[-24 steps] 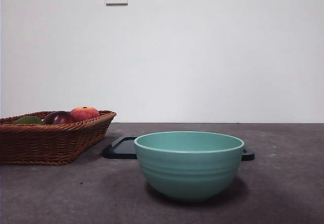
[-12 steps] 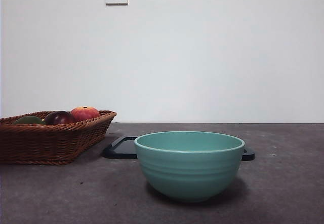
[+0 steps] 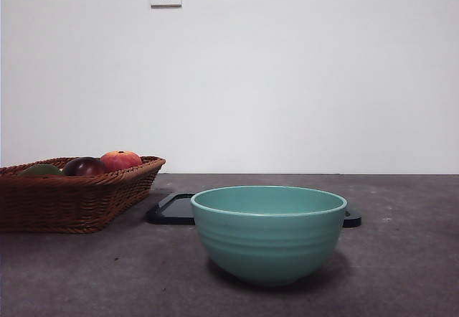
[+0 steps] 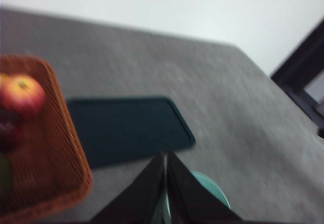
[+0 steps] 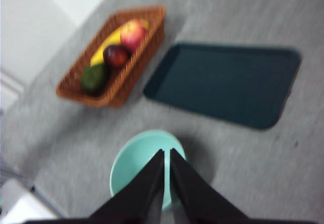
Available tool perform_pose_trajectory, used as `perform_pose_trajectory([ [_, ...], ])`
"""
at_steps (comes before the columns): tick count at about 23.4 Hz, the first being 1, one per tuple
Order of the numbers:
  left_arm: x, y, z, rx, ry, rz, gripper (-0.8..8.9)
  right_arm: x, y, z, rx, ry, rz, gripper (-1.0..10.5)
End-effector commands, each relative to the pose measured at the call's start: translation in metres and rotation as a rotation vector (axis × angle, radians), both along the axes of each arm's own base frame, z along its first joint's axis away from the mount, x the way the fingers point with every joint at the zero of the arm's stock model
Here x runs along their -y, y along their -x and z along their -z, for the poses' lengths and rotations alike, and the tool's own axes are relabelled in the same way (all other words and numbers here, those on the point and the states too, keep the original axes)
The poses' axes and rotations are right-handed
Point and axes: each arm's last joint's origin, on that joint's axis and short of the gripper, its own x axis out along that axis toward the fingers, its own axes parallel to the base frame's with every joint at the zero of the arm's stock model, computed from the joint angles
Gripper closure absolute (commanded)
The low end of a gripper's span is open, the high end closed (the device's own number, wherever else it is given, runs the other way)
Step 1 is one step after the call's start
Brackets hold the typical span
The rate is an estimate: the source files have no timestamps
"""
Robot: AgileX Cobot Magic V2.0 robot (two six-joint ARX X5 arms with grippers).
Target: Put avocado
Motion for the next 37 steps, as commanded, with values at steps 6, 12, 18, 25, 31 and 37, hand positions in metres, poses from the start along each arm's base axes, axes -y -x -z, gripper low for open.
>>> perform_pose_trajectory([
  [6, 0.001, 0.001, -0.001, -0.012, -0.033, 0.034, 7.07, 0.0, 0.003, -0.001, 0.032, 0.059, -0.046, 9.2],
  [12, 0.001, 0.001, -0.001, 0.002, -0.045, 0.039, 2.8, 0.0, 0.002, -0.001, 0.042, 0.066, -0.051, 4.2],
  [18, 0.002, 0.0, 0.0, -0.008, -0.044, 0.038, 2.78, 0.0, 0.002, -0.001, 0.055, 0.077, -0.058, 4.2],
  [25, 0.006, -0.011, 0.005, -0.047, -0.066, 0.041, 1.89, 0.0, 0.002, -0.001, 0.062, 0.082, -0.059, 3.7],
  [31, 0.012, -0.036, 0.019, -0.132, -0.164, -0.04, 1.92, 0.0, 0.001, -0.002, 0.074, 0.082, -0.054, 3.5],
  [37, 0.015, -0.085, 0.044, -0.397, -0.328, -0.121, 1.94, 0.0, 0.001, -0.003, 0.071, 0.07, -0.058, 3.5],
])
